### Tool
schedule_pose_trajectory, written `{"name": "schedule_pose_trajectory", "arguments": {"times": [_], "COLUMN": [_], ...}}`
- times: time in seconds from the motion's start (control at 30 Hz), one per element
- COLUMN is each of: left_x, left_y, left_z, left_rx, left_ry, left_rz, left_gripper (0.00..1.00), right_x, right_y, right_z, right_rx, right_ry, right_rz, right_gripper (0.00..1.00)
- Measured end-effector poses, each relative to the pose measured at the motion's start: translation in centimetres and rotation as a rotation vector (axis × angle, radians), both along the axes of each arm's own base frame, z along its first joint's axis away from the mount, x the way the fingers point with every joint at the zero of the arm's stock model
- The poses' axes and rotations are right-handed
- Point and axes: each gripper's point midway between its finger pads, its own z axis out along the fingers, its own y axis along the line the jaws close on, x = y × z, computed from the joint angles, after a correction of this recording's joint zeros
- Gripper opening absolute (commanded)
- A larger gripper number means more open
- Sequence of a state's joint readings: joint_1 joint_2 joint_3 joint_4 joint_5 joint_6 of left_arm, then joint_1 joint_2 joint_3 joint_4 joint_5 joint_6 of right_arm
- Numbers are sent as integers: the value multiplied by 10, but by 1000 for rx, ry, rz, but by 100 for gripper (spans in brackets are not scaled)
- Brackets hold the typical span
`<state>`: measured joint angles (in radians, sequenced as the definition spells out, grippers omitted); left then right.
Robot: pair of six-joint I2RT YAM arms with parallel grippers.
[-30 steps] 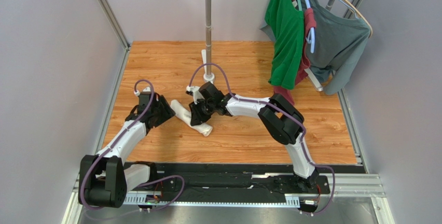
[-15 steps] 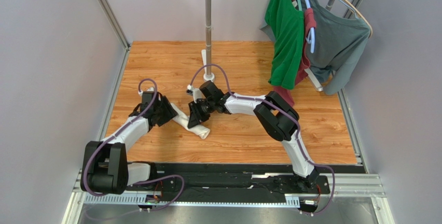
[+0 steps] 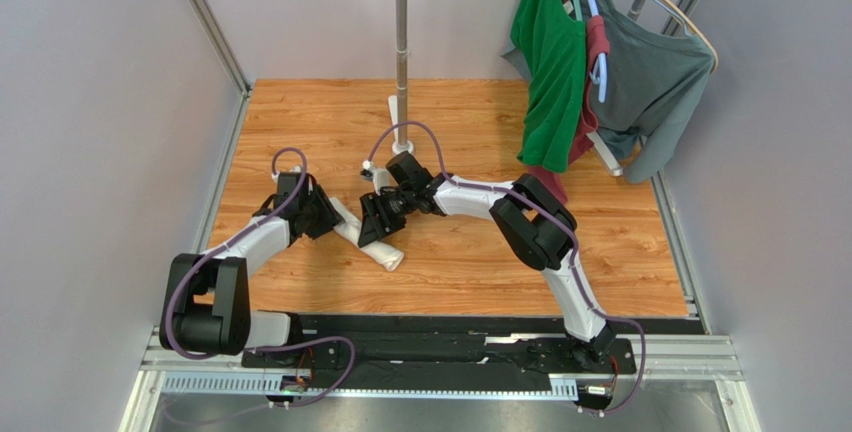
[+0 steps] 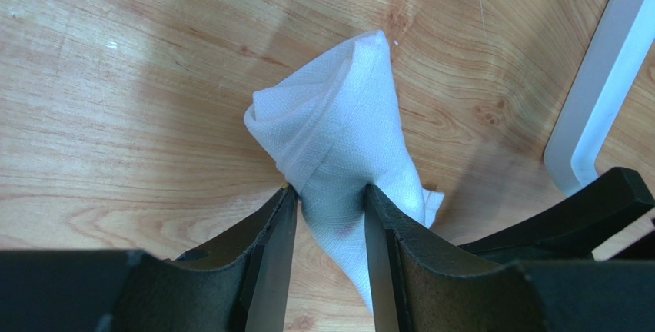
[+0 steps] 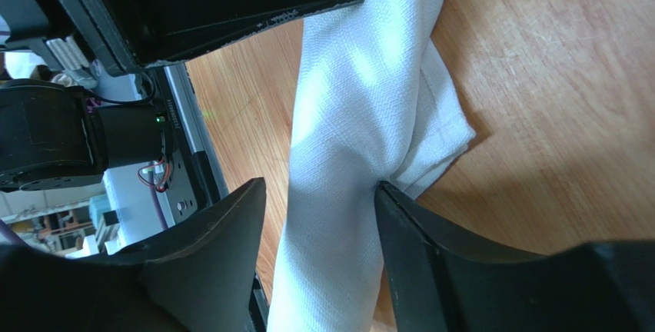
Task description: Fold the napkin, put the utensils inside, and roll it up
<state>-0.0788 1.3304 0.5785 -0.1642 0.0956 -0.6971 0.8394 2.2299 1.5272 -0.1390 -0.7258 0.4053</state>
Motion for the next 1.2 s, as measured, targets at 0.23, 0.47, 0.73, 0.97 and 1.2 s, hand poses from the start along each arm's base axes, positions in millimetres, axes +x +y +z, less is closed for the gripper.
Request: {"name": "schedule_pose_trajectory", "arguments": {"times": [0.23, 0.47, 0.73, 0.97, 1.2], "left_x": [0, 1, 1, 1, 2], "left_y": [0, -1, -1, -1, -1], "left_z": [0, 0, 0, 0, 1], "left_rx": [-1, -1, -1, -1, -1], "left_ry": [0, 0, 1, 1, 1], "left_rz": [-3, -6, -6, -7, -9], "left_gripper": [43, 43, 43, 42, 48], "right_x": [5, -12, -38, -18, -16], "right_y": [-14, -1, 11, -3, -7], "right_z": [7, 41, 37, 2, -11], "right_rx": [-111, -200, -290, -428, -476], "right_ry": [-130, -503, -756, -841, -876], "right_rz": [-27, -18, 62, 64, 76], "right_gripper": [68, 68, 64, 61, 50]}}
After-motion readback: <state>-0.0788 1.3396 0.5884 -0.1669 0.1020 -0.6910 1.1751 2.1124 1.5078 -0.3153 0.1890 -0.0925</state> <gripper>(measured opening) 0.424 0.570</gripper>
